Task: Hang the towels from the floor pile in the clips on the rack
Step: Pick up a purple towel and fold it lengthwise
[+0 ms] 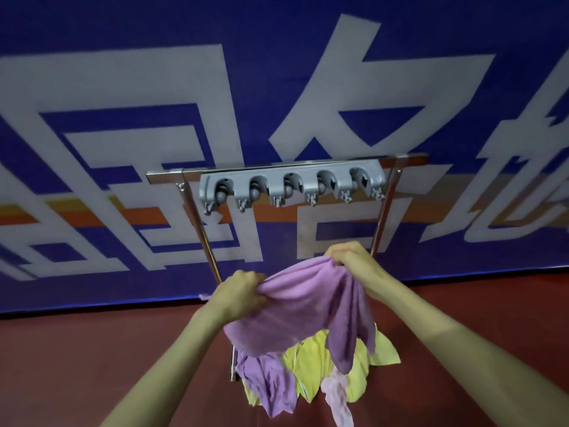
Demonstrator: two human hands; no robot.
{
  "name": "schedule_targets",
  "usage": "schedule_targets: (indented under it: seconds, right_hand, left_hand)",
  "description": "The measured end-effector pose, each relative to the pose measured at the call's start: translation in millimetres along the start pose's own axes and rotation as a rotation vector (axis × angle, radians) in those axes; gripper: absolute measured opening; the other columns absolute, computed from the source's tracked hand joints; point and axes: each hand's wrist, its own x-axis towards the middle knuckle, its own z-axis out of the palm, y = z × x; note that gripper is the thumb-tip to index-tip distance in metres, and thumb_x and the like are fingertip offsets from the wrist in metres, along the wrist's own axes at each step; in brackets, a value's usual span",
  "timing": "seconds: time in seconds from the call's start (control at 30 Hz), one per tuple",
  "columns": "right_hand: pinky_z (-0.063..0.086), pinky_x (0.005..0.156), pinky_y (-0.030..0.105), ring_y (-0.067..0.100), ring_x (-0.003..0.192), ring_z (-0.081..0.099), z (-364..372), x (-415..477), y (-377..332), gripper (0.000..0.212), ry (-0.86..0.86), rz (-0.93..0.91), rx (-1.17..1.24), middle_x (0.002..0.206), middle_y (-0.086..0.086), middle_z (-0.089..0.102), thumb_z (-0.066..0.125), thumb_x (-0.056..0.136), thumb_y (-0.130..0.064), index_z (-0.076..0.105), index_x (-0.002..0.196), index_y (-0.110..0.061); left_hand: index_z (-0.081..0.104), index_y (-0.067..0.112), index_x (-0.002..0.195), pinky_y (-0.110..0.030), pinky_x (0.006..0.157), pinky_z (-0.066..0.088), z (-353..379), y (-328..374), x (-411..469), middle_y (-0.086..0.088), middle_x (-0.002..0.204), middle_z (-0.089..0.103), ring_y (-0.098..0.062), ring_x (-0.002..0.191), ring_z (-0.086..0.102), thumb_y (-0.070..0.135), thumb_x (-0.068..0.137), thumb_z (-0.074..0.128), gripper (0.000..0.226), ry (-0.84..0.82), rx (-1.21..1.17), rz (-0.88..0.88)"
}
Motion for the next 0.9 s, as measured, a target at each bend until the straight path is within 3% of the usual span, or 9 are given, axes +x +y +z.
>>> schedule_targets:
  seconds: [0.07, 0.13, 0.23, 0.3, 0.43, 0.53, 0.63, 0.77, 0.9]
  right_hand:
    - [0.024, 0.054, 0.03, 0.018, 0.06, 0.031, -1.3, -4.2, -16.3, 0.011, -0.003, -0.004, 0.071, 0.059, 0.007, 0.035, 0.045, 0.059, -0.013, 0.046, 0.056, -0.002]
    - [0.021, 0.054, 0.032, 0.024, 0.063, 0.028, -4.9, -5.4, -26.5, 0.018, 0.007, 0.005, 0.139, 0.064, 0.012, 0.034, 0.046, 0.058, -0.011, 0.045, 0.059, 0.007]
    - [0.02, 0.056, 0.032, 0.024, 0.07, 0.03, -8.9, -6.0, -36.3, 0.029, 0.032, 0.005, 0.201, 0.074, 0.013, 0.038, 0.046, 0.054, -0.008, 0.044, 0.067, 0.018]
    - [0.02, 0.056, 0.032, 0.022, 0.065, 0.03, -8.9, -8.3, -42.7, 0.026, 0.044, -0.002, 0.22, 0.071, 0.012, 0.037, 0.045, 0.051, -0.007, 0.046, 0.065, 0.015]
    - [0.027, 0.055, 0.028, 0.014, 0.058, 0.039, -6.0, -15.1, -49.1, 0.002, 0.015, -0.024, 0.198, 0.061, 0.006, 0.043, 0.052, 0.058, -0.008, 0.054, 0.058, -0.009]
    - [0.037, 0.055, 0.021, 0.01, 0.059, 0.05, -4.7, -17.2, -43.8, 0.008, -0.02, -0.028, 0.086, 0.062, 0.002, 0.056, 0.064, 0.073, -0.004, 0.061, 0.068, -0.01]
    - [0.037, 0.053, 0.02, 0.008, 0.058, 0.049, -4.0, -16.9, -32.5, 0.017, -0.035, 0.005, 0.008, 0.062, 0.001, 0.055, 0.066, 0.076, 0.002, 0.057, 0.069, -0.01]
    - [0.028, 0.052, 0.025, 0.011, 0.058, 0.038, 0.7, -14.2, -18.4, 0.027, -0.025, 0.098, -0.036, 0.059, 0.002, 0.04, 0.056, 0.075, 0.006, 0.044, 0.062, -0.014]
    - [0.033, 0.054, 0.025, 0.012, 0.059, 0.042, 14.1, -18.9, -12.9, 0.016, -0.026, 0.175, -0.008, 0.061, 0.002, 0.046, 0.059, 0.062, -0.004, 0.048, 0.068, -0.014]
  left_hand:
    - [0.049, 0.02, 0.068, -0.037, 0.064, 0.049, -9.5, -6.9, -5.2, -0.006, 0.072, 0.059, -0.033, 0.077, 0.058, 0.021, 0.076, 0.06, 0.014, 0.012, -0.069, -0.051]
    - [0.051, 0.019, 0.06, -0.023, 0.054, 0.041, -14.1, -18.8, -12.3, 0.0, 0.061, 0.052, -0.024, 0.064, 0.052, 0.015, 0.077, 0.061, 0.02, 0.036, -0.172, -0.115]
    - [0.051, 0.016, 0.056, -0.018, 0.046, 0.031, -12.9, -41.4, -26.0, -0.001, 0.059, 0.049, -0.016, 0.056, 0.042, 0.016, 0.078, 0.065, 0.027, 0.068, -0.28, -0.237]
    - [0.055, 0.018, 0.055, -0.017, 0.048, 0.032, -7.8, -57.0, -33.7, 0.002, 0.06, 0.051, -0.01, 0.053, 0.043, 0.017, 0.079, 0.067, 0.027, 0.072, -0.377, -0.296]
    - [0.072, 0.008, 0.081, -0.025, 0.068, 0.049, -4.3, -63.2, -43.5, -0.01, 0.079, 0.073, -0.016, 0.074, 0.064, 0.015, 0.083, 0.063, 0.011, 0.204, -0.795, -0.383]
    - [0.069, 0.001, 0.097, -0.028, 0.073, 0.052, -8.2, -61.0, -42.9, -0.013, 0.093, 0.074, -0.023, 0.087, 0.068, 0.018, 0.085, 0.061, 0.022, 0.38, -1.064, -0.46]
    - [0.071, 0.007, 0.098, -0.04, 0.081, 0.053, -22.0, -50.8, -39.4, -0.015, 0.095, 0.073, -0.028, 0.092, 0.067, 0.013, 0.087, 0.058, 0.018, 0.458, -1.186, -0.419]
    - [0.071, 0.016, 0.098, -0.028, 0.082, 0.049, -51.2, -17.2, -35.0, -0.001, 0.097, 0.072, -0.015, 0.091, 0.065, 0.014, 0.093, 0.056, 0.016, 0.512, -1.146, -0.263]
    - [0.069, 0.009, 0.097, -0.023, 0.077, 0.046, -74.5, 11.4, -31.1, -0.011, 0.095, 0.069, -0.011, 0.085, 0.061, 0.016, 0.094, 0.056, 0.015, 0.532, -1.032, -0.073]
